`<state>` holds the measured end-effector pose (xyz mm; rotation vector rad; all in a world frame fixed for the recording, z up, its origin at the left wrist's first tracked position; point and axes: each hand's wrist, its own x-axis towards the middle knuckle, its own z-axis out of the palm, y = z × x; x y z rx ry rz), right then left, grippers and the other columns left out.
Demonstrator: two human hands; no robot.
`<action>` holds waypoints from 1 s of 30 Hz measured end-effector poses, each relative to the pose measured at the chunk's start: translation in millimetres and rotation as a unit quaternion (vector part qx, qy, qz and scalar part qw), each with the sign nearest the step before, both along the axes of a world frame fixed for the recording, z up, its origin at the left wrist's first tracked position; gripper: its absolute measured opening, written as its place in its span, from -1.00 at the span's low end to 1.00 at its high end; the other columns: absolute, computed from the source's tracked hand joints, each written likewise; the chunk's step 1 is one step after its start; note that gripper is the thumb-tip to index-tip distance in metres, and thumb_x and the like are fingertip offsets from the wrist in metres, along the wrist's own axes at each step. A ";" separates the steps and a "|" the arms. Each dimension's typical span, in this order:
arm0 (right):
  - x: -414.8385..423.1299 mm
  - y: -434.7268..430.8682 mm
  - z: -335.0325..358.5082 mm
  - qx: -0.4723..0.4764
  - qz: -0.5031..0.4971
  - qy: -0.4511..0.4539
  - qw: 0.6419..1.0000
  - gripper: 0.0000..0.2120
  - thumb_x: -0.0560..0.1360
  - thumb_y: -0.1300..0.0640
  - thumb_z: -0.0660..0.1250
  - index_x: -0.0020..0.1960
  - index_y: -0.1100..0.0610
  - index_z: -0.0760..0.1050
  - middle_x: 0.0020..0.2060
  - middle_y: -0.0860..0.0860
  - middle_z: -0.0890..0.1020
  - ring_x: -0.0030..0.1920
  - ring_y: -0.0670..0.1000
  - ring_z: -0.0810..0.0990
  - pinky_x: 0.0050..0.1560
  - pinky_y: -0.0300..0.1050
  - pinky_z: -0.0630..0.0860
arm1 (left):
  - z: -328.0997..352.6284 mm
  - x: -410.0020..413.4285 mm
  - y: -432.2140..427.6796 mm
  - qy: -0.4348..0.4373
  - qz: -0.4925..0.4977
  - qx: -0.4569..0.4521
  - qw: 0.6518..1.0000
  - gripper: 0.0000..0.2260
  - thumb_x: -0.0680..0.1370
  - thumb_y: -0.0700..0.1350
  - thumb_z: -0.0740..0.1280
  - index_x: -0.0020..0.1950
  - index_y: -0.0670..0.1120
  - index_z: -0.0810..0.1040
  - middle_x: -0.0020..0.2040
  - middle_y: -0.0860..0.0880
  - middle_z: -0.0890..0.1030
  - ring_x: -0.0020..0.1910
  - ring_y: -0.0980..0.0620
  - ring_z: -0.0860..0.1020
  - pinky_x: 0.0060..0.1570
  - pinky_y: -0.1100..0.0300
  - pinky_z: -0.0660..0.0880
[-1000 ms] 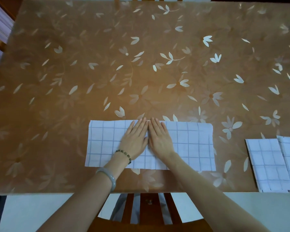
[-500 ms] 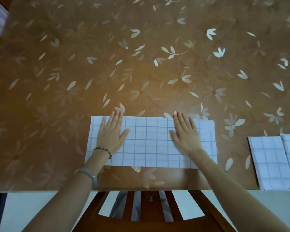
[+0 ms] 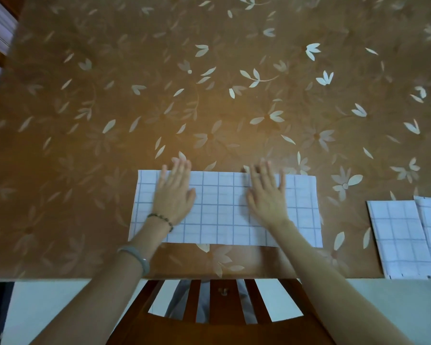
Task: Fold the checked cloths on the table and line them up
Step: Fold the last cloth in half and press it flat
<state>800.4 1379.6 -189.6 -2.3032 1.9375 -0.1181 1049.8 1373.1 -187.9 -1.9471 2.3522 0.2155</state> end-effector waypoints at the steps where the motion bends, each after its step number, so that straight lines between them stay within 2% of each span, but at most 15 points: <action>1: 23.7 1.1 -0.4 0.013 0.024 -0.015 1.000 -0.45 0.48 0.08 0.06 0.46 0.19 0.28 0.45 0.21 0.29 0.48 0.18 0.21 0.45 0.19 -0.06 | -0.2 -19.7 2.3 0.011 -0.029 0.004 1.000 -0.44 0.57 0.07 -0.22 0.52 -0.14 -0.21 0.53 -0.09 -0.18 0.52 -0.01 -0.19 0.45 -0.02 -0.28; 3: 59.2 6.2 -5.4 0.041 0.062 -0.030 0.997 -0.45 0.51 0.06 0.03 0.45 0.25 0.28 0.44 0.20 0.32 0.47 0.18 0.24 0.45 0.19 0.01 | -5.8 -44.0 7.4 0.010 -0.061 0.015 0.998 -0.46 0.58 0.05 -0.25 0.51 -0.15 -0.20 0.55 -0.10 -0.13 0.53 0.00 -0.16 0.48 -0.03 -0.27; 6: 66.4 11.3 -19.3 0.066 0.062 -0.022 0.996 -0.47 0.57 0.03 -0.01 0.44 0.29 0.28 0.43 0.21 0.33 0.46 0.16 0.25 0.44 0.16 0.07 | -15.6 -45.0 10.2 -0.001 -0.048 0.039 0.998 -0.46 0.60 0.07 -0.22 0.52 -0.15 -0.15 0.57 -0.11 0.00 0.55 -0.01 -0.05 0.50 -0.03 -0.19; 9: 47.6 12.7 -26.2 0.069 0.065 -0.011 0.995 -0.44 0.60 -0.06 -0.03 0.46 0.28 0.25 0.45 0.18 0.31 0.48 0.13 0.22 0.46 0.13 0.06 | -19.5 -36.5 8.9 0.004 -0.045 0.050 0.998 -0.42 0.58 0.18 -0.27 0.51 -0.10 -0.22 0.56 -0.05 -0.10 0.55 0.03 -0.10 0.50 -0.01 -0.21; 13: 4.1 11.9 -24.5 0.074 0.040 0.004 0.996 -0.40 0.60 -0.10 -0.04 0.50 0.26 0.16 0.49 0.14 0.22 0.51 0.08 0.11 0.50 0.06 -0.04 | -18.8 -13.6 6.3 -0.006 -0.014 0.066 0.998 -0.36 0.52 0.27 -0.38 0.50 -0.06 -0.31 0.51 0.02 -0.25 0.50 0.08 -0.26 0.47 0.02 -0.28; 17: -53.2 13.6 -19.6 0.091 -0.023 0.014 0.995 -0.39 0.60 -0.10 -0.09 0.52 0.25 0.08 0.51 0.14 0.16 0.52 0.05 0.05 0.51 0.00 -0.14 | -18.6 32.3 5.8 -0.042 0.016 0.065 0.997 -0.34 0.54 0.28 -0.36 0.53 -0.09 -0.22 0.56 -0.03 -0.13 0.52 0.05 -0.18 0.47 0.03 -0.28; 21: -94.5 16.0 -16.4 0.112 -0.059 0.048 0.991 -0.37 0.60 -0.13 -0.16 0.53 0.25 0.01 0.53 0.14 0.10 0.53 0.05 -0.01 0.49 -0.08 -0.30 | -14.0 71.8 6.7 -0.032 0.059 0.070 0.995 -0.32 0.55 0.29 -0.33 0.56 -0.09 -0.16 0.57 -0.04 -0.10 0.54 0.05 -0.14 0.42 0.14 -0.39; 23: -101.8 15.9 -15.1 0.115 -0.057 0.051 0.990 -0.35 0.59 -0.15 -0.19 0.53 0.25 0.02 0.53 0.14 0.11 0.53 0.08 0.01 0.47 -0.07 -0.32 | -11.2 85.9 5.2 -0.034 0.067 0.080 0.994 -0.33 0.57 0.28 -0.27 0.56 -0.10 -0.17 0.57 -0.04 -0.11 0.54 0.05 -0.13 0.46 0.09 -0.30; 25: -101.3 16.6 -14.3 0.104 -0.065 0.054 0.991 -0.33 0.58 -0.16 -0.18 0.52 0.26 0.05 0.52 0.17 0.12 0.53 0.12 0.03 0.48 0.02 -0.28 | -6.6 94.5 2.9 -0.030 0.061 0.090 0.994 -0.31 0.58 0.30 -0.18 0.56 -0.11 -0.13 0.58 -0.05 -0.08 0.55 0.03 -0.10 0.48 0.04 -0.18; 27: -90.9 15.7 -9.2 0.076 -0.101 0.062 0.990 -0.34 0.53 -0.10 -0.04 0.50 0.28 0.14 0.49 0.25 0.16 0.51 0.20 0.07 0.48 0.15 -0.19 | 0.4 96.4 -1.7 0.003 0.072 0.091 0.993 -0.28 0.56 0.31 0.00 0.57 -0.11 0.00 0.58 -0.06 0.03 0.55 -0.02 0.01 0.49 -0.01 -0.04; 29: -67.6 10.3 2.6 0.045 -0.126 0.058 0.989 -0.36 0.42 0.07 0.17 0.45 0.29 0.23 0.44 0.33 0.22 0.45 0.31 0.19 0.45 0.24 0.00 | 9.8 93.4 -10.7 0.061 0.116 0.086 0.988 -0.29 0.50 0.27 0.25 0.52 -0.10 0.21 0.51 -0.06 0.24 0.47 -0.08 0.19 0.42 -0.05 0.16; 30: -51.5 6.9 8.5 0.034 -0.114 0.038 0.992 -0.37 0.34 0.19 0.24 0.40 0.27 0.29 0.39 0.35 0.29 0.38 0.35 0.29 0.38 0.27 0.20 | 14.1 91.5 -16.1 0.079 0.134 0.083 0.984 -0.32 0.45 0.25 0.34 0.46 -0.08 0.31 0.43 -0.06 0.34 0.39 -0.10 0.27 0.36 -0.05 0.24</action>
